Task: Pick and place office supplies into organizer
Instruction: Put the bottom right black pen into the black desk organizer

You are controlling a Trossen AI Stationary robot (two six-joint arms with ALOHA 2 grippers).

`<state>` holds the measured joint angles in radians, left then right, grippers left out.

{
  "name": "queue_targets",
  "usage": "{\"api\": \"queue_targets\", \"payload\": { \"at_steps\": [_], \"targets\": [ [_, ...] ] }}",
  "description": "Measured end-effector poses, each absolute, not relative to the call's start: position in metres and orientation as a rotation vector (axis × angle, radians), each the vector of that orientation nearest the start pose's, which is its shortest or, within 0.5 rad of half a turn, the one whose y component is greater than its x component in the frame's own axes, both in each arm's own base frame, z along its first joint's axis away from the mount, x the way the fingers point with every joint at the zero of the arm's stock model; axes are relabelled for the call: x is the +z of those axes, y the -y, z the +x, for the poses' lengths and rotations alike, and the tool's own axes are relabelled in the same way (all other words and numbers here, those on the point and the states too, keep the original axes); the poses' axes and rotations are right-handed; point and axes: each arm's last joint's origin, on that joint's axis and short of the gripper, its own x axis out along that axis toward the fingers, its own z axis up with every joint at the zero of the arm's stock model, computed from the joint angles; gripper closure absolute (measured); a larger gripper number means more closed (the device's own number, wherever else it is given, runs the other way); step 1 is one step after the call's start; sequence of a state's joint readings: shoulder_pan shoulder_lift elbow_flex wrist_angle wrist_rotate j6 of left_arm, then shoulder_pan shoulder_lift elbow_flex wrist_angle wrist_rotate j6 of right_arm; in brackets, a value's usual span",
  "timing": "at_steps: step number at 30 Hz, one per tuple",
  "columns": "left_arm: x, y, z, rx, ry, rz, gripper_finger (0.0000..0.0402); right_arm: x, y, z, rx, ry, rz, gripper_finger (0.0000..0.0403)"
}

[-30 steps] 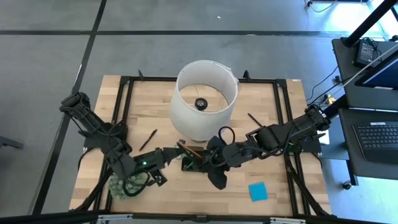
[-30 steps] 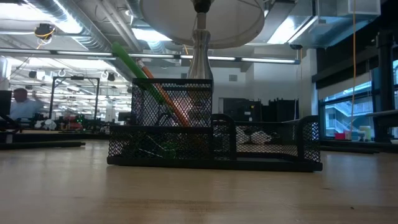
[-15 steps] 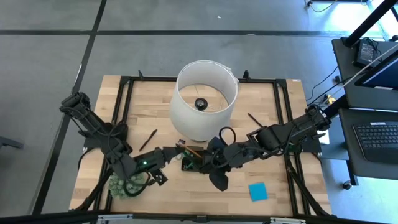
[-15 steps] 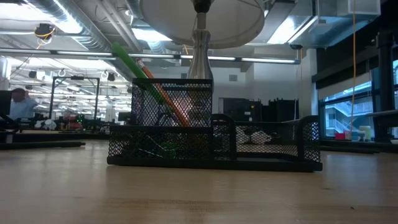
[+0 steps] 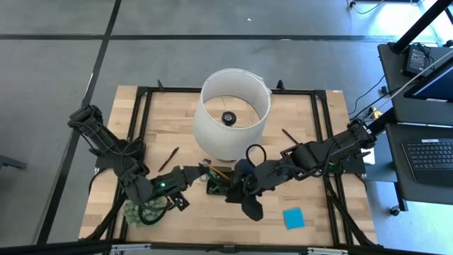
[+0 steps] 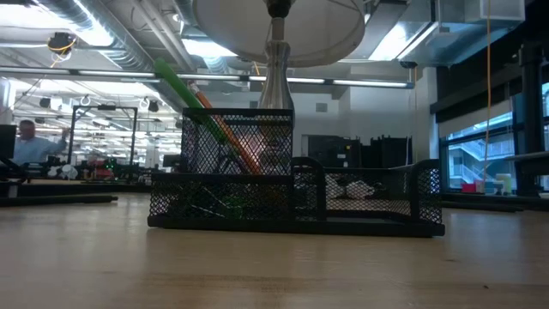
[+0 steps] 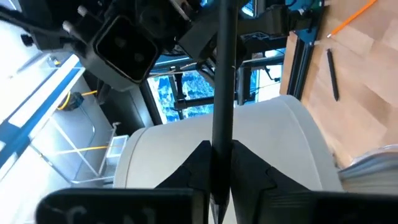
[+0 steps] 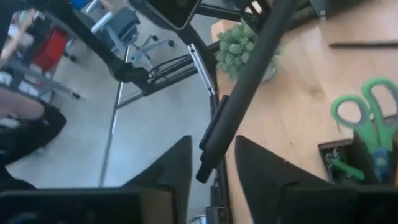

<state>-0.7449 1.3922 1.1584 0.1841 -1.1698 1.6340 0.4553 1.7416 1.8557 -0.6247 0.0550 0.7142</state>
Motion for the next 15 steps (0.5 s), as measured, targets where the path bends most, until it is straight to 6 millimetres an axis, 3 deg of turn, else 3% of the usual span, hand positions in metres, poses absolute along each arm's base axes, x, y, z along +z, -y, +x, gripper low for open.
{"api": "queue_targets", "payload": {
  "at_steps": [8,15],
  "targets": [
    [0.360,0.193,0.237,0.303,-0.325,1.507,0.0373,0.409,-0.167,0.345,0.266,-0.576,0.350,0.0183],
    [0.360,0.199,0.230,0.346,-0.280,1.243,0.0373,0.430,-0.164,0.338,0.312,-0.536,0.202,0.0165]
  ]
}}
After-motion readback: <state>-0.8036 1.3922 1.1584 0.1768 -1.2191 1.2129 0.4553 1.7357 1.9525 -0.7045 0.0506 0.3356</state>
